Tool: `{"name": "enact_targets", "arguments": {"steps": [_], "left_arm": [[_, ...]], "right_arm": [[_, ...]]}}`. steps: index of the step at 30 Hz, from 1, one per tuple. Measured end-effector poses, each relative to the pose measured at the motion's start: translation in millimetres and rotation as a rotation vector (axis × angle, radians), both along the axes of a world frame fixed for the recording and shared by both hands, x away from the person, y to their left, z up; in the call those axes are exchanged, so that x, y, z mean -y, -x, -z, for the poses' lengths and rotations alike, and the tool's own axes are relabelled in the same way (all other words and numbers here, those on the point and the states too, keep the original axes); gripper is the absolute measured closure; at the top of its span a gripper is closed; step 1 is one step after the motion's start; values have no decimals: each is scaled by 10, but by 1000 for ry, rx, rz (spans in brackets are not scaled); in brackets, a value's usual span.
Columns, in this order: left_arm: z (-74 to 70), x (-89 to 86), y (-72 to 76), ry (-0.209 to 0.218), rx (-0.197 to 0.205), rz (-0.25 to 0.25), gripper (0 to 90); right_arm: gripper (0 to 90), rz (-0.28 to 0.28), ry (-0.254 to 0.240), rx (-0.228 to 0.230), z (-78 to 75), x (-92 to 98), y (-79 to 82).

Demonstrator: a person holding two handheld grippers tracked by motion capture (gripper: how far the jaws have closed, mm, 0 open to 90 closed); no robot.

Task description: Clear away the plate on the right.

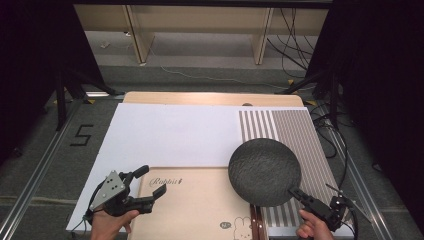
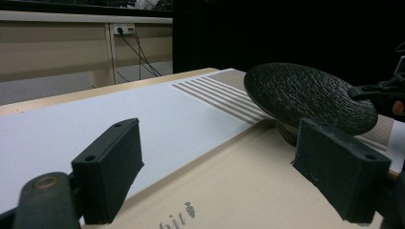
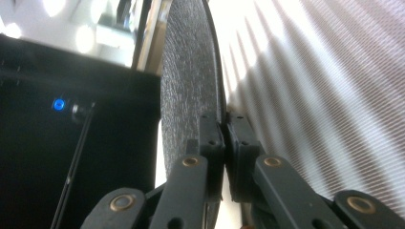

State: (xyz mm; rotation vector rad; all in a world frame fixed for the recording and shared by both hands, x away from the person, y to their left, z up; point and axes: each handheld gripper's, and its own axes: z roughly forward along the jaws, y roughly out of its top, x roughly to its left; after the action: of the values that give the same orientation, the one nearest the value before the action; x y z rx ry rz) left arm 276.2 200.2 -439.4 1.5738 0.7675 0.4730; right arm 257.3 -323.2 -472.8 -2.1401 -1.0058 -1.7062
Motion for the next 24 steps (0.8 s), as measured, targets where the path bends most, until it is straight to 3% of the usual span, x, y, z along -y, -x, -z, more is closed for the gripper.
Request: {"name": "enact_targets", "arguments": {"steps": [2,5,12,20,21,22,24], "left_arm": [[-1,-2,0,2,0,-2,159],[-4,-6,2,3,2,-2,158],[-2,-7,-3,12,8,2,158],[-9,-14,3,4,6,-2,159],[-9,-14,3,4,6,-2,158],[-9,-15,3,4,6,-2,158],[-9,-14,3,4,6,-2,158]], "right_arm": [[872,-23,2,19,11,-78,-13],[871,-62,-13,-19,-2,-183,-10],[870,-134,2,-16,25,-393,-10],[867,-211,-11,-22,39,-626,-2],[867,-239,-17,-22,42,-634,2],[867,-230,0,-22,53,-676,2],[865,-270,5,-30,63,-716,11]]}}
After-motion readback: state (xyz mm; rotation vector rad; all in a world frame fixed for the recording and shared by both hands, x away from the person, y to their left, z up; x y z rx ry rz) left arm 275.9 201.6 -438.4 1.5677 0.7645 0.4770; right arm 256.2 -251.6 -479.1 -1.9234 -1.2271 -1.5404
